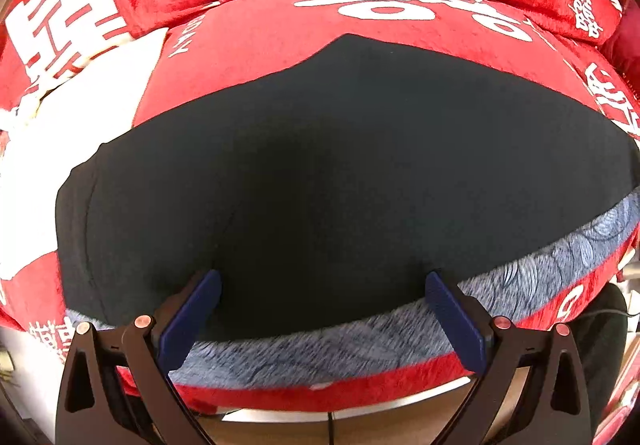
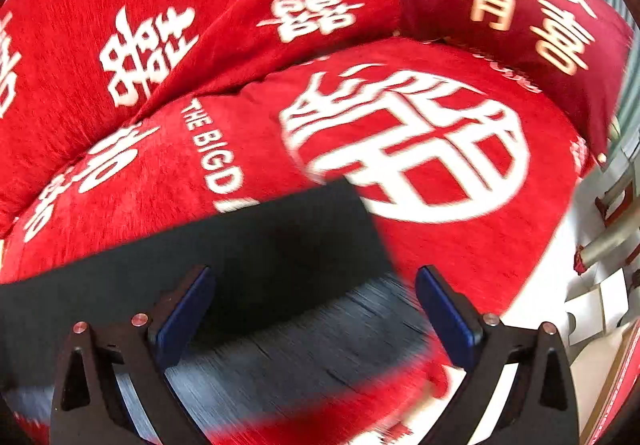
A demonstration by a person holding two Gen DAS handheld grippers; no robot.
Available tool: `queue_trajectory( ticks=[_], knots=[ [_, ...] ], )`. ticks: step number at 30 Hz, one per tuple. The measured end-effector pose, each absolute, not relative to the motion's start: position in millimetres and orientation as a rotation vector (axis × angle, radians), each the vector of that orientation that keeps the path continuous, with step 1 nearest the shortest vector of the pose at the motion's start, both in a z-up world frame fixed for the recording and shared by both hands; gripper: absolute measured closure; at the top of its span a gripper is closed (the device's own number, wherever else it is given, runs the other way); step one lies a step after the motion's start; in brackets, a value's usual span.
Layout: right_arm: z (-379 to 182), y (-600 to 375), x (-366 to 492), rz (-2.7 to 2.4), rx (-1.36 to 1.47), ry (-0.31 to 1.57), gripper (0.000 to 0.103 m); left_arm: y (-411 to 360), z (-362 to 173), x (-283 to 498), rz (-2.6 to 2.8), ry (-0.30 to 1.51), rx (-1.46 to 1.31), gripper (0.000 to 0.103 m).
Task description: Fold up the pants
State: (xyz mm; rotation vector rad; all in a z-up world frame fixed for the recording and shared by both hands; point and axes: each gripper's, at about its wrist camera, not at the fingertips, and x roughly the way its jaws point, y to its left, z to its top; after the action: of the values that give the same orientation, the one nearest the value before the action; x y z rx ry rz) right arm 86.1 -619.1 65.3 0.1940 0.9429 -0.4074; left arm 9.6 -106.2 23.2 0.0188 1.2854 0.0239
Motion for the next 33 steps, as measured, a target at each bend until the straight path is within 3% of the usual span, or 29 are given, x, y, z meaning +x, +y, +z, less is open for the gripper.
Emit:
queue_trajectory(
  ticks=[5, 8, 11, 16, 23, 27, 33],
  knots=[
    [42, -636, 49, -0.409, 0.215, 1.006, 0.002, -104, 16, 8, 0.021, 1.313, 0.002, 0.000],
    [22, -646, 59, -0.692, 0.079, 1.057, 0.004, -108, 17, 9, 0.029, 1.310, 0.007, 0.000],
    [30, -659, 55, -0.721, 0.209, 1.000, 0.006, -105, 24, 4, 0.037, 1.295, 0.013, 0.000],
    [62, -623, 41, -0.459, 0.257, 0.884, 0.007, -96, 28, -1, 0.051, 1.285, -0.022, 0.000],
    [19, -588, 75, -0.281, 0.189, 1.009, 0.003, -101, 17, 1, 0.053, 1.314, -0.001, 0.000],
    [45, -599, 77, -0.416, 0.251, 0.965, 0.003, -86, 30, -5, 0.096, 1.267, -0.018, 0.000],
    [82, -495, 78, -0.128, 0.194, 0.910, 0.003, -80, 19, 4, 0.137, 1.257, -0.008, 0.000]
  ],
)
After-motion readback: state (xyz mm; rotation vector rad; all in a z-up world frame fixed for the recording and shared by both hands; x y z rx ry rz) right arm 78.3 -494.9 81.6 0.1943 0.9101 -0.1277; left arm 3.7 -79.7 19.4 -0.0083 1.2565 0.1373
